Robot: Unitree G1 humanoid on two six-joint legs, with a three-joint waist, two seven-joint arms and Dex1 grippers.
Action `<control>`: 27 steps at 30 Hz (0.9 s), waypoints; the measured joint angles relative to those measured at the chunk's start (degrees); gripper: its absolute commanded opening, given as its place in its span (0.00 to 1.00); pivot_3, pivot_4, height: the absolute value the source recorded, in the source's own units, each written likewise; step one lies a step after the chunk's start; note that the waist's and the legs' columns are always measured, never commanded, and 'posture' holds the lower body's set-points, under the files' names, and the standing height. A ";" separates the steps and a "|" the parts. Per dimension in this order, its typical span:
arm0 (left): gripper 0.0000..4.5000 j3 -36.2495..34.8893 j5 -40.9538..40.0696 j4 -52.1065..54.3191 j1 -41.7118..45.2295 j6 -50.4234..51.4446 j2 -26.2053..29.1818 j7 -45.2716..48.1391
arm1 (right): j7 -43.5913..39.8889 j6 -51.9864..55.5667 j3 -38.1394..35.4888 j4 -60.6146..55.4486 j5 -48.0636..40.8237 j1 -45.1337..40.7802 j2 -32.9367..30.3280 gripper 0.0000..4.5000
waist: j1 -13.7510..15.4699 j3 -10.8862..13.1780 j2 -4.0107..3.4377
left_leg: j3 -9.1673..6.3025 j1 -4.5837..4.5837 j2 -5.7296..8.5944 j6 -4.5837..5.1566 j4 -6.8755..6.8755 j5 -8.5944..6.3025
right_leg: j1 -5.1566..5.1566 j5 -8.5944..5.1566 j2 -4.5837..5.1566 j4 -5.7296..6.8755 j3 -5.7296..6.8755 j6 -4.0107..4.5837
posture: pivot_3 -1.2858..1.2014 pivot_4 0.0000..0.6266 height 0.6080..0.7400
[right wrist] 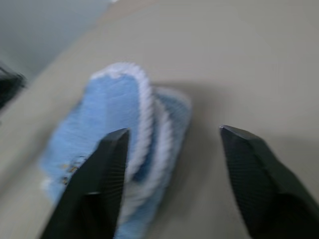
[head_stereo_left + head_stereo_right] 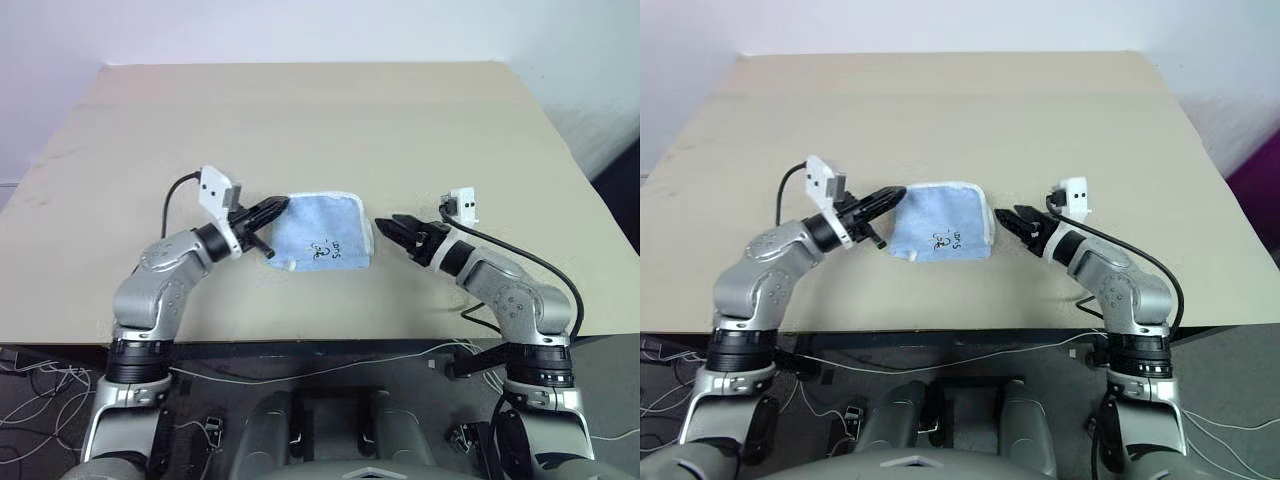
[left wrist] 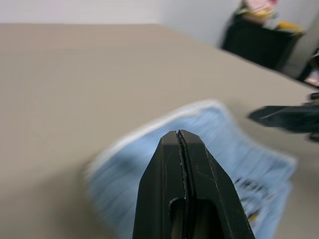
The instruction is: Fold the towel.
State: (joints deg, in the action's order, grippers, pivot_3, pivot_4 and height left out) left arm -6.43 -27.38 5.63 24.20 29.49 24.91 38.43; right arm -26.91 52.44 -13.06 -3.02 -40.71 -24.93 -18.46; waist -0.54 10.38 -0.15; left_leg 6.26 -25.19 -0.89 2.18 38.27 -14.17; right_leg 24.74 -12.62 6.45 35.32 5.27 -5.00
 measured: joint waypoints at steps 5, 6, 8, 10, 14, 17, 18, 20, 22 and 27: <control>0.00 -1.04 2.15 -0.38 -3.80 -3.13 3.10 1.04 | 6.44 10.52 -5.44 3.25 -7.56 -2.94 4.11 0.99 | -0.16 -0.01 -0.01 | 0.01 0.00 -0.01 0.00 -0.01 0.00 | 0.01 0.00 0.00 0.00 0.00 0.01 | 0.52 0.24 1.00; 0.00 -1.04 2.42 -0.56 -4.53 -3.56 3.22 1.29 | 7.62 11.92 -5.78 3.89 -8.10 -3.40 4.50 0.99 | -0.07 -0.01 -0.01 | 0.00 -0.02 0.00 0.00 -0.01 0.00 | 0.02 0.00 0.00 0.01 0.01 0.01 | 0.52 0.24 1.00; 0.00 -1.04 2.66 -0.55 -5.49 -3.93 3.39 1.64 | 9.38 14.16 -6.19 5.42 -8.82 -4.44 5.33 0.99 | -0.06 -0.01 0.00 | 0.01 -0.03 0.01 0.00 -0.01 -0.01 | 0.02 0.00 0.02 0.00 0.01 0.01 | 0.52 0.24 1.00; 0.00 -1.03 2.68 -0.53 -5.77 -4.00 3.41 2.00 | 10.63 15.84 -6.35 7.00 -9.20 -5.33 6.26 0.99 | -0.08 -0.01 0.00 | 0.00 -0.03 0.01 0.00 -0.01 -0.01 | 0.02 0.00 0.02 0.01 0.01 0.01 | 0.52 0.24 1.00; 0.00 -1.04 2.68 -0.48 -5.93 -4.06 3.40 2.35 | 11.68 17.59 -6.80 10.10 -9.61 -7.82 7.27 0.99 | -0.32 -0.05 0.02 | 0.01 -0.01 -0.02 0.00 -0.01 -0.01 | 0.02 0.00 -0.02 0.02 0.01 0.01 | 0.52 0.24 1.00; 0.00 -1.03 2.68 -0.44 -5.97 -4.07 3.25 2.46 | 11.87 18.25 -6.61 12.08 -9.55 -9.46 8.11 0.99 | -0.66 -0.06 0.03 | 0.02 0.01 -0.06 0.00 -0.04 0.00 | 0.03 0.00 -0.07 0.02 0.00 0.01 | 0.52 0.24 1.00; 0.00 -1.03 2.68 -0.41 -6.04 -4.08 3.23 2.47 | 11.92 18.42 -6.58 12.60 -9.48 -9.91 8.32 0.99 | -0.71 -0.06 0.03 | 0.02 0.02 -0.07 0.00 -0.04 0.00 | 0.03 0.00 -0.07 0.03 0.00 0.01 | 0.52 0.24 1.00; 0.00 -1.02 2.68 -0.34 -6.16 -4.08 3.18 2.49 | 12.02 18.59 -6.50 13.95 -9.30 -10.97 8.94 0.99 | -0.75 -0.07 0.04 | 0.03 0.02 -0.07 0.00 -0.04 0.00 | 0.03 0.00 -0.08 0.03 -0.01 0.01 | 0.52 0.24 1.00; 0.00 -1.02 2.68 -0.29 -6.19 -4.08 3.11 2.51 | 12.05 18.88 -6.17 15.08 -9.05 -11.98 10.10 0.99 | -0.73 -0.08 0.05 | 0.04 0.02 -0.07 0.00 -0.04 0.00 | 0.04 0.00 -0.08 0.04 -0.01 0.01 | 0.52 0.24 1.00; 0.00 -1.01 2.69 -0.22 -6.56 -4.17 3.04 2.51 | 12.08 19.65 -5.47 17.56 -8.96 -13.68 12.03 0.87 | -0.60 -0.08 0.05 | 0.05 0.01 -0.06 0.00 -0.04 0.00 | 0.04 0.00 -0.06 0.04 -0.01 0.01 | 0.52 0.24 1.00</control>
State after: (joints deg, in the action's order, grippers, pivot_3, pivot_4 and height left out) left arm -7.44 -24.69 5.41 17.64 25.32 27.95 40.94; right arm -14.83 72.09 -18.53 14.55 -49.67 -38.61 -6.42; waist -1.14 10.30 -0.11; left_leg 6.30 -25.18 -0.95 2.18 38.23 -14.17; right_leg 24.78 -12.62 6.39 35.36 5.26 -4.99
